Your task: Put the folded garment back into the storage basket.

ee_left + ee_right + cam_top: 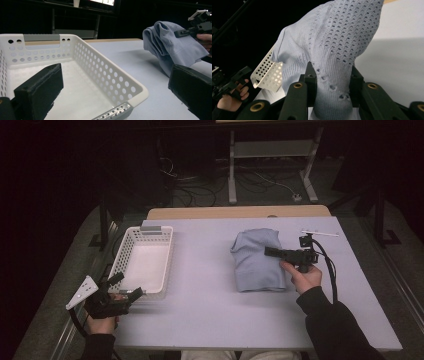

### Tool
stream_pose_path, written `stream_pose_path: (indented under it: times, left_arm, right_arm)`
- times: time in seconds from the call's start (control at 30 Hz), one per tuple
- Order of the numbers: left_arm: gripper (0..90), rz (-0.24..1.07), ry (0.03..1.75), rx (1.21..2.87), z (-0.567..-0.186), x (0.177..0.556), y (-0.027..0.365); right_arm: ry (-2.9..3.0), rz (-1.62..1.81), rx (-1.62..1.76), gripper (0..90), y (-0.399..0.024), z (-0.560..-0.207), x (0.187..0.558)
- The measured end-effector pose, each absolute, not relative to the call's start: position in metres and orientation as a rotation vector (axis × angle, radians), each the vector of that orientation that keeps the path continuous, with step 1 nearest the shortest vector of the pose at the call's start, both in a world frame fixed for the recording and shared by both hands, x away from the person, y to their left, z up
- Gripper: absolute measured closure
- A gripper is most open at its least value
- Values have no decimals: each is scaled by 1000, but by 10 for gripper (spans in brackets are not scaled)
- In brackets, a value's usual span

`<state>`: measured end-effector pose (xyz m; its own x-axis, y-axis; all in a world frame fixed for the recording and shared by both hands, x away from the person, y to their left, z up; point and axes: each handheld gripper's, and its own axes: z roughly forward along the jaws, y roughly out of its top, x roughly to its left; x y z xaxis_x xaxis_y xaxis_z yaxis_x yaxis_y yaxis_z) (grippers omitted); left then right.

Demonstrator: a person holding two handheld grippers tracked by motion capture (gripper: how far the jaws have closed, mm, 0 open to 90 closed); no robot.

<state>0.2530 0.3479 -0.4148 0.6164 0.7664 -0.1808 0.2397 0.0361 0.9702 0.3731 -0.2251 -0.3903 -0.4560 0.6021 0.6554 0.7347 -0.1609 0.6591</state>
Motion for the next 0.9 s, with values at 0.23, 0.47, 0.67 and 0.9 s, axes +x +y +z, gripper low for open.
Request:
stream_pose_path:
  times: [0.23, 0.47, 0.67, 0.9]
  left_arm:
    - [0, 498, 882, 1521, -415, 253, 348]
    - [0, 498, 881, 1520, -415, 253, 348]
    - [0, 499, 882, 1518, -415, 253, 349]
    - [0, 498, 881, 1517, -415, 253, 348]
  right_arm:
    - [-1981, -1710, -1578, 684, -223, -377, 378]
    - [-2000, -1718, -1574, 684, -216, -365, 382]
    - [-2009, -1733, -1561, 684, -210, -354, 385]
    - [-2005, -1756, -1550, 684, -205, -344, 388]
